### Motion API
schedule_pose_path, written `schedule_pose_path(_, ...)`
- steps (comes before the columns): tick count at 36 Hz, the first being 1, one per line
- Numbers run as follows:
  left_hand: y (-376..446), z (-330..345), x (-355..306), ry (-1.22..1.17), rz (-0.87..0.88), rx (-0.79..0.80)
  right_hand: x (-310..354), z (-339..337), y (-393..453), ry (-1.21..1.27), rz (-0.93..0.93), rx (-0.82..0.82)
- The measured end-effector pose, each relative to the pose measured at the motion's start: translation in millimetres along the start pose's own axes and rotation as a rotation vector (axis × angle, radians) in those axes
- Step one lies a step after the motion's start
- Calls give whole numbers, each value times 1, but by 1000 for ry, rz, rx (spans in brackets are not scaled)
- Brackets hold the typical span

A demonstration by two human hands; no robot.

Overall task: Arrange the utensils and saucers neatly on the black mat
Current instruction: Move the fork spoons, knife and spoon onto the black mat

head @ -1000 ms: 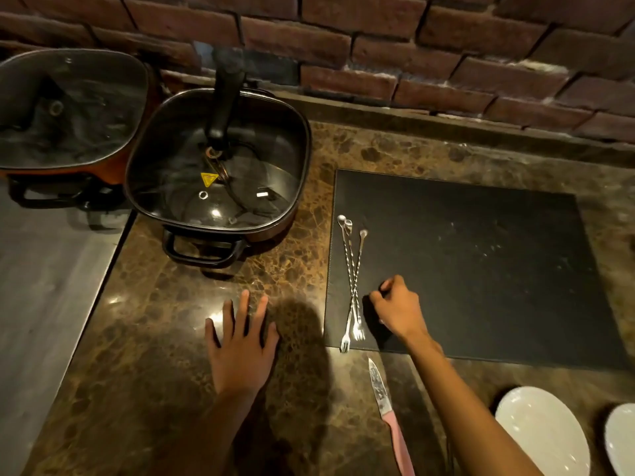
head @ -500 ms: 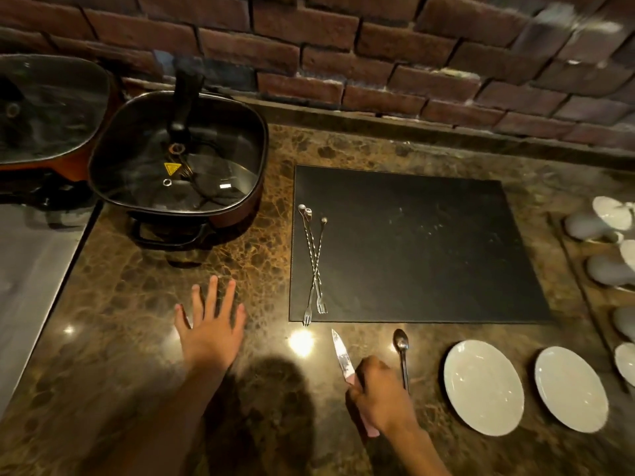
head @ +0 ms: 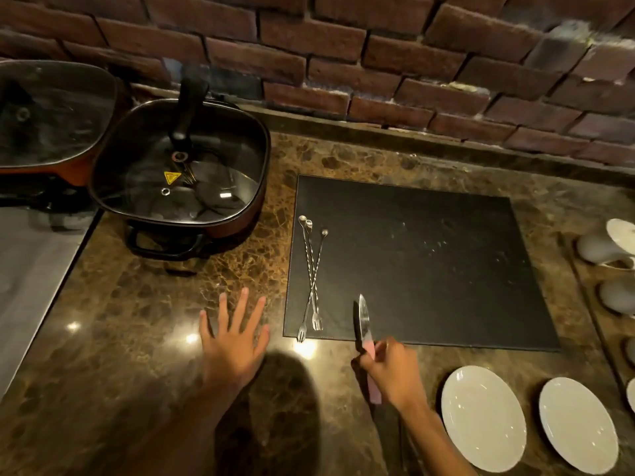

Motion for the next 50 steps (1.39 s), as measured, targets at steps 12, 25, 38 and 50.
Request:
schedule_pose_path(12, 5, -5, -2, 14, 2, -2, 40, -25, 134, 30, 10, -65)
schedule_pose_path(25, 7, -11, -5, 49, -24, 1, 42, -23, 139, 51, 25, -90)
schedule_pose_path(38, 8, 4, 4, 54, -28, -50, -35, -18, -2, 118, 90, -153)
schedule_pose_path(50, 12, 16, 11, 38, -34, -67, -59, 15, -58, 25, 163, -119)
Point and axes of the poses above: each hand's wrist, its own y-axis towards the middle knuckle, its own z-axis out of the palm, x = y × z, the point moved 2 cm from there along y, towards the middle knuckle, and after that the axes turned 9 degrees about -z, right-handed, at the moved point
